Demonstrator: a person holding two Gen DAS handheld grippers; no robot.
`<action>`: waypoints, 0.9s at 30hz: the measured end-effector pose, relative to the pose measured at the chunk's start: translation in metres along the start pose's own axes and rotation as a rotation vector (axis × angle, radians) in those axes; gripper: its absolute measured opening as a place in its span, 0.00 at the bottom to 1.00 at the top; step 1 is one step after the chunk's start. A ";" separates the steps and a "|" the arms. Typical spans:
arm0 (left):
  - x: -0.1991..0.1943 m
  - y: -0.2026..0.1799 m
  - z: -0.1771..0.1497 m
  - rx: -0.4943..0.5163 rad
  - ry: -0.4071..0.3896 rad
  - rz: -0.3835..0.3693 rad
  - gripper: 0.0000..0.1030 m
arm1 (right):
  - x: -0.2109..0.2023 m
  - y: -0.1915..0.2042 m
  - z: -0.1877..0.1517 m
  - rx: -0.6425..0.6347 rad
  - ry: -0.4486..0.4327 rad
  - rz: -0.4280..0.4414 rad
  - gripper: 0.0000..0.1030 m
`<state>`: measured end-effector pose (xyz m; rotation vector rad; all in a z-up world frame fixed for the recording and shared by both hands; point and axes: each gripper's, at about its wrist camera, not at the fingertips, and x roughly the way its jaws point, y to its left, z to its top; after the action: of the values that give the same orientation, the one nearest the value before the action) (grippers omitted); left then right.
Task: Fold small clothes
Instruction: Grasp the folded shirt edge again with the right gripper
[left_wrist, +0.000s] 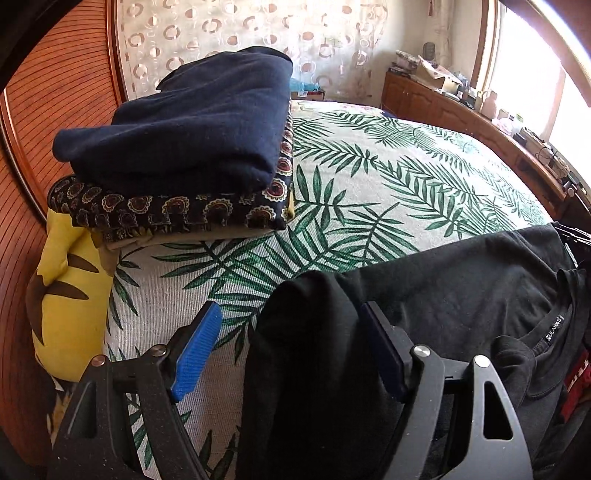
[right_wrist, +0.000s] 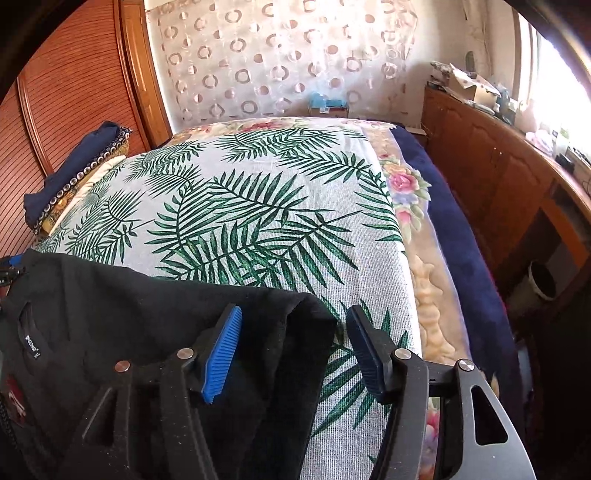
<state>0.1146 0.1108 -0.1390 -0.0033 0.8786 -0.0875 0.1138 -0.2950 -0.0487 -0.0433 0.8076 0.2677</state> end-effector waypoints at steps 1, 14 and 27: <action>0.000 0.000 0.000 0.001 -0.002 0.001 0.76 | 0.000 0.001 0.000 -0.004 0.001 0.000 0.62; -0.001 0.000 -0.003 0.005 -0.010 -0.002 0.77 | 0.006 0.015 0.008 -0.068 0.037 -0.034 0.67; -0.008 -0.016 0.001 0.076 0.026 -0.101 0.23 | -0.008 0.044 0.002 -0.183 0.034 0.049 0.10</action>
<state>0.1090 0.0958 -0.1317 0.0240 0.9004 -0.2157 0.0987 -0.2538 -0.0386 -0.2004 0.8169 0.3876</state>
